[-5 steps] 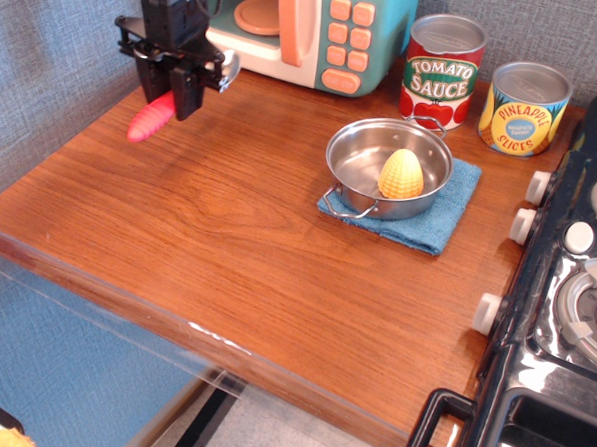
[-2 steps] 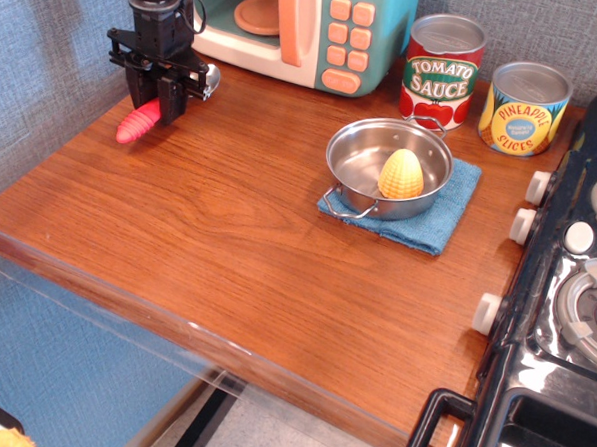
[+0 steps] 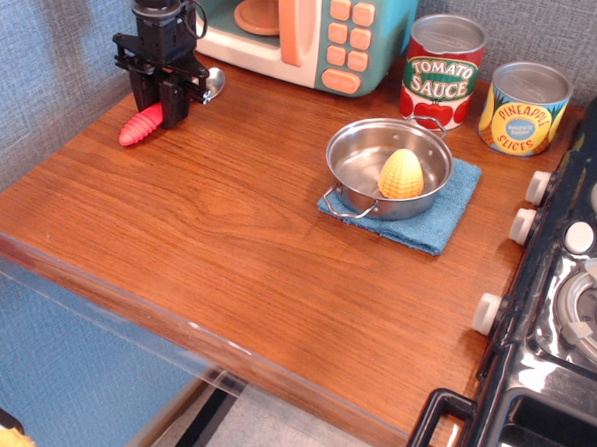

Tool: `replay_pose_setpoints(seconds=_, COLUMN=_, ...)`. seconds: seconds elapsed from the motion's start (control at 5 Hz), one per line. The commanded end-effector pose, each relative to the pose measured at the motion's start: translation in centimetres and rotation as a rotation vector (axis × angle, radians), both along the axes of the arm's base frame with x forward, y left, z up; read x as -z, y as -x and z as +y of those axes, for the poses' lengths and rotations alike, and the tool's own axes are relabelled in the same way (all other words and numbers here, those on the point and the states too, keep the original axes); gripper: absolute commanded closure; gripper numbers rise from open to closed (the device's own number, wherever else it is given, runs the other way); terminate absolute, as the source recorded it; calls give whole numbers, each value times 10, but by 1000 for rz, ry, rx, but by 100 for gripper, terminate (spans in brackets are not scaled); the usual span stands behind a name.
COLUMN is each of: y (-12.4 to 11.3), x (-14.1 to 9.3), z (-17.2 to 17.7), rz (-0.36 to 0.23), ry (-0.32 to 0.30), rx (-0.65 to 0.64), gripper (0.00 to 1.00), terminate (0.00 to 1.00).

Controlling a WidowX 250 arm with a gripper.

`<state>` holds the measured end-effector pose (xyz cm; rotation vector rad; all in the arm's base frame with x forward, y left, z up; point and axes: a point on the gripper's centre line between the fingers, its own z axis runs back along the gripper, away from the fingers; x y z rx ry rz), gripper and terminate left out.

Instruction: Place the red spoon in front of the microwave

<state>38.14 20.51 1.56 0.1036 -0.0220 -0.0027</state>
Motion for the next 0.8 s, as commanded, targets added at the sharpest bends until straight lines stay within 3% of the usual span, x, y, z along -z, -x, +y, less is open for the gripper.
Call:
replay_pose_setpoints(seconds=0.0, y=4, x=-43, z=8, rz=-95, ry=-50, rx=-15, gripper=0, terminate=0)
replay_pose_setpoints(seconds=0.4, y=36, x=-109, z=-21, rz=-225, ry=-35, rx=-50, gripper=0, terminate=0)
replay_pose_setpoints(seconds=0.6, y=53, x=-114, z=-51, rz=-203, ry=-4, rx=-38, gripper=0, terminate=0)
